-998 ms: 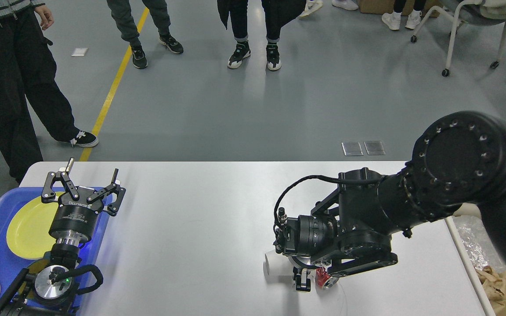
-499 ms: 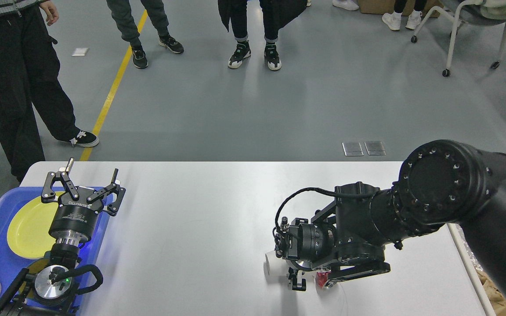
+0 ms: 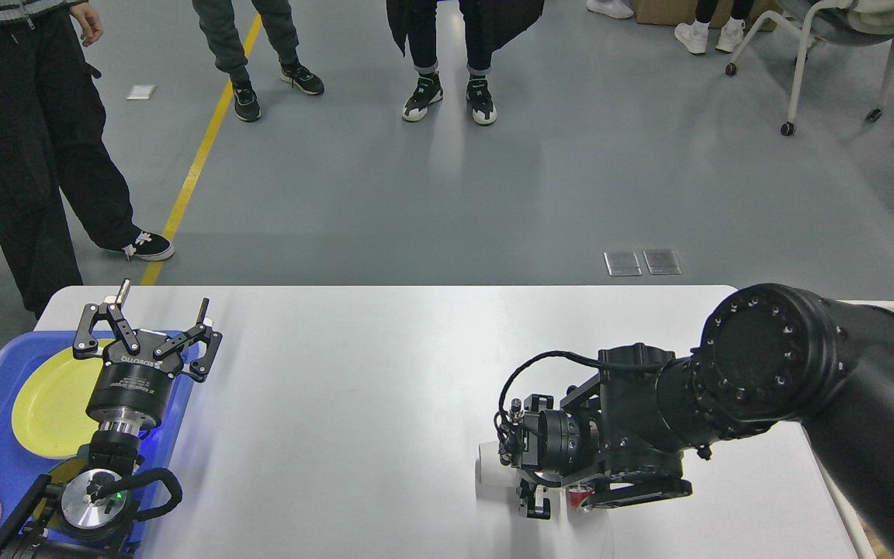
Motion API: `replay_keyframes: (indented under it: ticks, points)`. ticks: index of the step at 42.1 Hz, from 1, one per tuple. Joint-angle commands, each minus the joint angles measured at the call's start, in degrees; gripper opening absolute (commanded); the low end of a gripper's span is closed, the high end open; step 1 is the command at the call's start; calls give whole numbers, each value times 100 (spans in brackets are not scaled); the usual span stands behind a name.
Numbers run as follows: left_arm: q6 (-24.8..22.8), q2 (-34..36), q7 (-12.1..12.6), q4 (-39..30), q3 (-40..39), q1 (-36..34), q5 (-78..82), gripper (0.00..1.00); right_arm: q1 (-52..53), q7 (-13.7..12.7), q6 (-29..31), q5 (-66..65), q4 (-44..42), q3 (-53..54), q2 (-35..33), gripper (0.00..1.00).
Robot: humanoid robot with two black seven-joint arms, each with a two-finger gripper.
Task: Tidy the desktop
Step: 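Lower the right gripper and grasp the white paper cup, then lift the white paper cup and carry it toward the bin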
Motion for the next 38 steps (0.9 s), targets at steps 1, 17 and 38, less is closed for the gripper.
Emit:
replay_keyframes:
  ticks: [1, 17, 38]
  points:
    - [1, 0, 0, 0, 0, 0, 0, 96, -20, -9, 0, 17, -59, -96, -1, 82]
    - [1, 0, 0, 0, 0, 0, 0, 96, 50, -18, 0, 184, -94, -114, 52, 28]
    - [1, 0, 0, 0, 0, 0, 0, 96, 894, 44, -9, 2512, 90, -61, -1, 0]
